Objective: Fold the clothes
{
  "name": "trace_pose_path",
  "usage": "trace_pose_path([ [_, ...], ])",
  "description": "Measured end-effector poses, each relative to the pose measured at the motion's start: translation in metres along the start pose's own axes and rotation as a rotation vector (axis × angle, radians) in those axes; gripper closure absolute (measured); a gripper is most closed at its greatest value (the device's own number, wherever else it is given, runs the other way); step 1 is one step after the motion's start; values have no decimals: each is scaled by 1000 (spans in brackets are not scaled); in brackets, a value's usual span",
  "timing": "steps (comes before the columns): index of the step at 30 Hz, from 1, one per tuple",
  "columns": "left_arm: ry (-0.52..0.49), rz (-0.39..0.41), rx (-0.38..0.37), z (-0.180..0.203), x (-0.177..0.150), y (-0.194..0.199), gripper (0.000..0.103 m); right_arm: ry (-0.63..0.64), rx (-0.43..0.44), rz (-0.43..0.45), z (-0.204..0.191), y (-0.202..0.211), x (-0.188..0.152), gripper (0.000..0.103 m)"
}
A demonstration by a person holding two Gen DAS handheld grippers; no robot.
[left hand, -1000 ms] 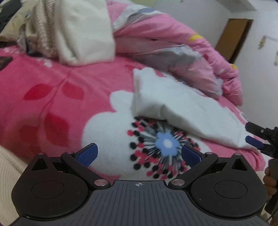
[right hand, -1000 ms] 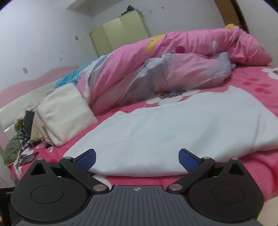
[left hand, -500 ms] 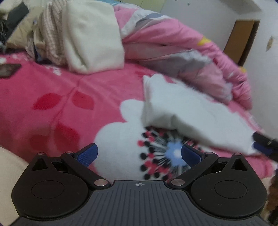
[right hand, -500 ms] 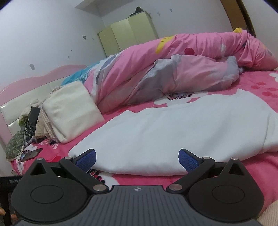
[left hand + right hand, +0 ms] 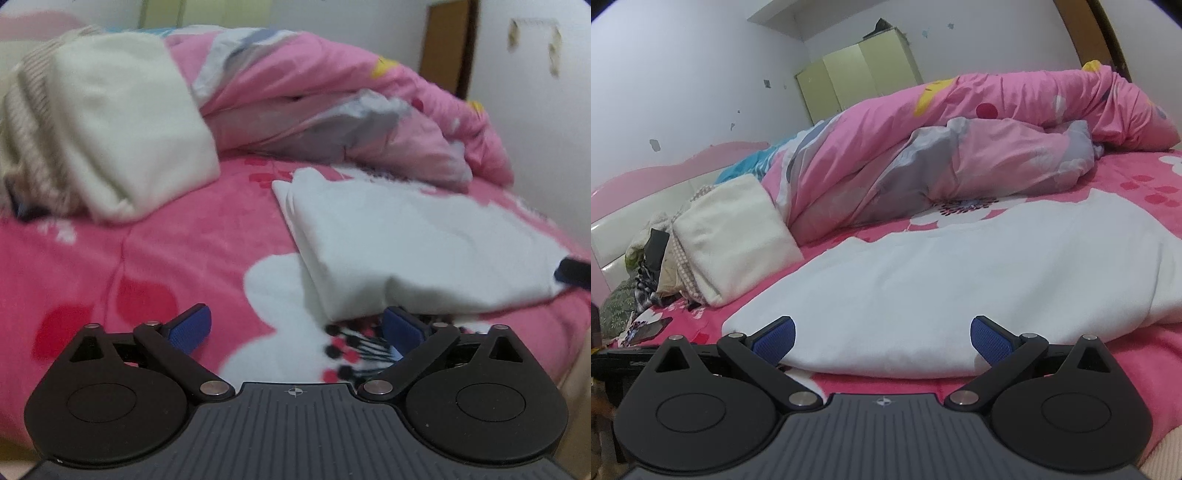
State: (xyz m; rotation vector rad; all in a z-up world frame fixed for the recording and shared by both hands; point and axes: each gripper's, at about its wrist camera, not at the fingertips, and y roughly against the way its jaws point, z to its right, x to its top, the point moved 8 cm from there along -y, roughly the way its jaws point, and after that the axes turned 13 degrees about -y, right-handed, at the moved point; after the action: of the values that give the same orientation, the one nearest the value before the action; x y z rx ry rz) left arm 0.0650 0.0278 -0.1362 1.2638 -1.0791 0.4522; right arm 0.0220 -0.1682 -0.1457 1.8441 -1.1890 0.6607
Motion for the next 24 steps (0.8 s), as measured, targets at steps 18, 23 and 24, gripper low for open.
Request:
trace_pose_path([
  [18, -373, 10, -194, 30, 1, -23, 74, -20, -26, -9, 18, -22, -1, 0],
  [23, -680, 39, -163, 46, 6, -11, 90, -18, -44, 2, 22, -24, 0, 0],
  [24, -698, 53, -160, 43, 9, -7, 92, -17, -50, 5, 23, -24, 1, 0],
])
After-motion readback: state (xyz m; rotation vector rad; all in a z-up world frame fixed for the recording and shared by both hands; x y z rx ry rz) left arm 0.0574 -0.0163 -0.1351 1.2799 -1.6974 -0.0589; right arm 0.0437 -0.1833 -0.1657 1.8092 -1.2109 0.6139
